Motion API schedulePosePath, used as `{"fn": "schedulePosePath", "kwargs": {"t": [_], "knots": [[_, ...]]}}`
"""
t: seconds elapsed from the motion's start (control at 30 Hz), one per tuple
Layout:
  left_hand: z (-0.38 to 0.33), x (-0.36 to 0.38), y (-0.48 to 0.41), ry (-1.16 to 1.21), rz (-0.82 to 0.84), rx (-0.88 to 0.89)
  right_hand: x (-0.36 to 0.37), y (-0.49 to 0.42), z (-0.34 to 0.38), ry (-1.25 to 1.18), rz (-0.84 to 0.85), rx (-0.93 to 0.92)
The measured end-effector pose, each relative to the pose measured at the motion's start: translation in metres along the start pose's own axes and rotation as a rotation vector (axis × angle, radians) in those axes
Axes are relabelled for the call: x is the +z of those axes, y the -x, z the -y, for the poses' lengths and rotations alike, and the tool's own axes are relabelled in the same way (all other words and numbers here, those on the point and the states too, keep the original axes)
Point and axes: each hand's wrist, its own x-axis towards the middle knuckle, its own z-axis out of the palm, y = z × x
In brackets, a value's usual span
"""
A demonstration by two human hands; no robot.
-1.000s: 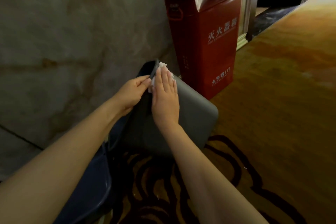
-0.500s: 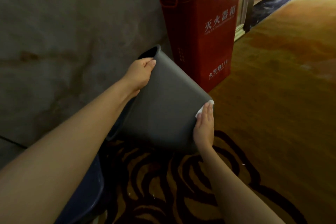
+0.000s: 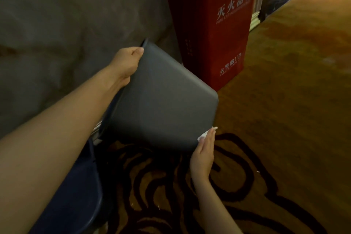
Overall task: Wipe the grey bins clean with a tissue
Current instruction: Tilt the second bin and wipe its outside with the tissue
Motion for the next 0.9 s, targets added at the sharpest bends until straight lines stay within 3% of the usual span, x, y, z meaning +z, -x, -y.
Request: {"fn": "schedulePosePath", "kwargs": {"t": [0.27, 0.6, 0.8, 0.9], "knots": [[-0.006, 0.007, -0.001, 0.013, -0.021, -0.017, 0.009, 0.028, 0.017, 0.12, -0.035, 0.005], [-0.016, 0.006, 0.01, 0.132, 0.029, -0.115, 0.026, 0.056, 0.143, 0.046, 0.311, -0.673], [-0.019, 0.0, 0.021, 0.201, 0.118, -0.148, 0.019, 0.055, 0.142, 0.099, 0.373, -0.747], [-0.013, -0.009, 0.033, 0.155, 0.202, -0.118, 0.018, 0.036, 0.133, 0.145, 0.342, -0.652]]}}
